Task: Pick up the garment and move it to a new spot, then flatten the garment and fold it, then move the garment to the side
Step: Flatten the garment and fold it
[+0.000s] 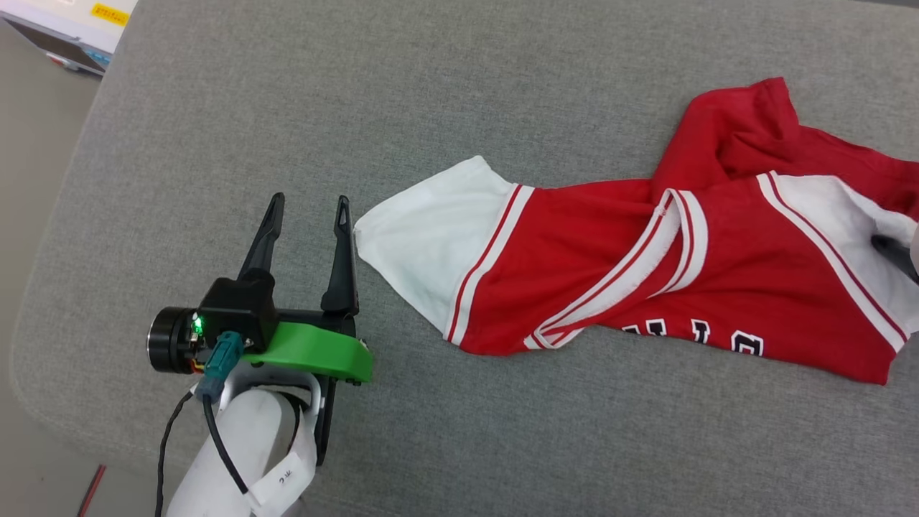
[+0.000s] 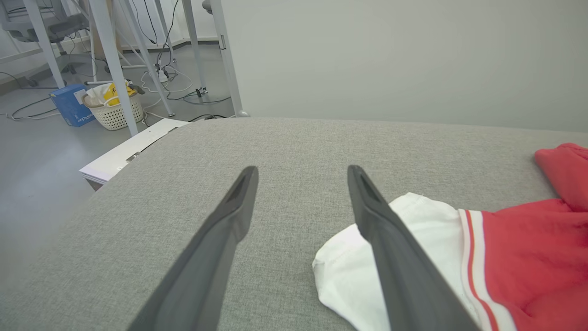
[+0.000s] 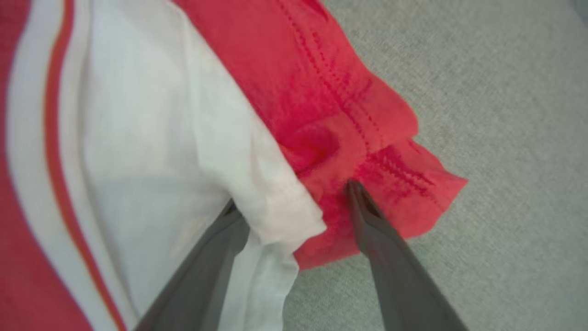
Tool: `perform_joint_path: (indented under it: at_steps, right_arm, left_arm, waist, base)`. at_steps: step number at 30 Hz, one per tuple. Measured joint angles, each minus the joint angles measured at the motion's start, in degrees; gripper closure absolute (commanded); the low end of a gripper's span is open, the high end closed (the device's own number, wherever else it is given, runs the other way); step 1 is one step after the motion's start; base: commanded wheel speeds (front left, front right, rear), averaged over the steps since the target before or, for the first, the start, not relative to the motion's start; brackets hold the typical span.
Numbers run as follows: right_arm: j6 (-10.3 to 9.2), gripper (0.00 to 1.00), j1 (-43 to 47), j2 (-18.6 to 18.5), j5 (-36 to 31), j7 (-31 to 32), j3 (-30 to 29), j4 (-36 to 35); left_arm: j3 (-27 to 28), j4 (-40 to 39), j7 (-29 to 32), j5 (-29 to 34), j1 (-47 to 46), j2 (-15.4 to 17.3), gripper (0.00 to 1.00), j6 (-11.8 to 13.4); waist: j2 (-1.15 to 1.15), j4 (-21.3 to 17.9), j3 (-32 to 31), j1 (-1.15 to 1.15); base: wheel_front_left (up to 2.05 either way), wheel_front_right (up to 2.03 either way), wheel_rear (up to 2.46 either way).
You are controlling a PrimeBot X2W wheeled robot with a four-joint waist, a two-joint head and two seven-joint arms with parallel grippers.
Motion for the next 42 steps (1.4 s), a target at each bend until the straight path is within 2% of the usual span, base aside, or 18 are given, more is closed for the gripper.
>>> perform_joint_path:
  at_steps: [4, 5, 6, 13, 19, 24, 30, 35, 42]
  right_arm:
    - [0.05, 0.0, -2.4, 0.3, 1.3, -2.3, 1.7, 2.6]
    - [0.05, 0.22, -3.2, 0.3, 1.5, -3.2, 2.3, 2.6]
    - [0.05, 1.0, -3.8, 0.3, 1.5, -4.1, 2.8, 2.7]
    - [0.04, 1.0, -9.7, 3.6, 2.5, -14.2, 4.5, 4.6]
    - [0.04, 1.0, -12.8, 3.0, 2.9, -21.4, 5.9, 4.2]
    - [0.04, 1.0, -11.4, 0.4, 3.0, -27.5, 8.1, 0.8]
    - [0.04, 1.0, -1.7, -2.1, 3.1, -32.0, 8.5, -5.9]
    - [0.04, 1.0, 10.3, -2.4, 3.5, -34.5, 5.1, -8.9]
    - [0.04, 1.0, 27.0, 0.6, 3.6, -35.8, -0.2, -8.3]
  left_arm:
    - [2.6, 0.7, 0.0, 2.3, 0.0, -2.2, 0.0, -2.2]
    - [3.3, 0.8, 0.0, 2.7, 0.0, -2.6, 0.0, -2.7]
    - [3.9, 1.0, 0.0, 3.1, 0.0, -2.9, 0.0, -3.1]
    - [8.1, 1.9, 0.0, 5.8, 0.2, -5.1, 0.0, -5.4]
    - [10.2, 2.4, 0.0, 7.6, 1.8, -6.6, 0.0, -6.7]
    - [11.8, 2.7, 0.0, 8.9, 4.4, -7.2, 0.0, -7.6]
    - [13.3, 3.2, 0.0, 9.5, 8.1, -7.5, 0.0, -8.4]
    - [13.9, 3.5, 0.0, 10.0, 10.5, -7.9, 0.0, -8.8]
    - [14.5, 3.6, 0.0, 10.8, 12.0, -8.6, 0.0, -9.4]
  waist:
    - [0.0, 0.8, 1.5, 0.0]
    - [0.0, 0.9, 1.8, 0.0]
    - [0.0, 0.9, 1.8, 0.0]
    - [0.0, -0.2, 0.4, 0.0]
    - [0.0, -1.2, -2.3, 0.0]
    - [0.0, -2.3, -5.0, 0.0]
    - [0.0, -4.1, -8.3, 0.0]
    - [0.0, -6.3, -10.7, 0.0]
    - [0.0, -9.3, -13.1, 0.0]
  base:
    - [0.0, 0.0, 0.0]
    - [0.0, 0.0, 0.0]
    - [0.0, 0.0, 0.0]
    - [0.0, 0.0, 0.0]
    - [0.0, 0.0, 0.0]
    - [0.0, 0.0, 0.0]
    - [0.0, 0.0, 0.0]
    - [0.0, 0.0, 0.0]
    - [0.0, 0.0, 0.0]
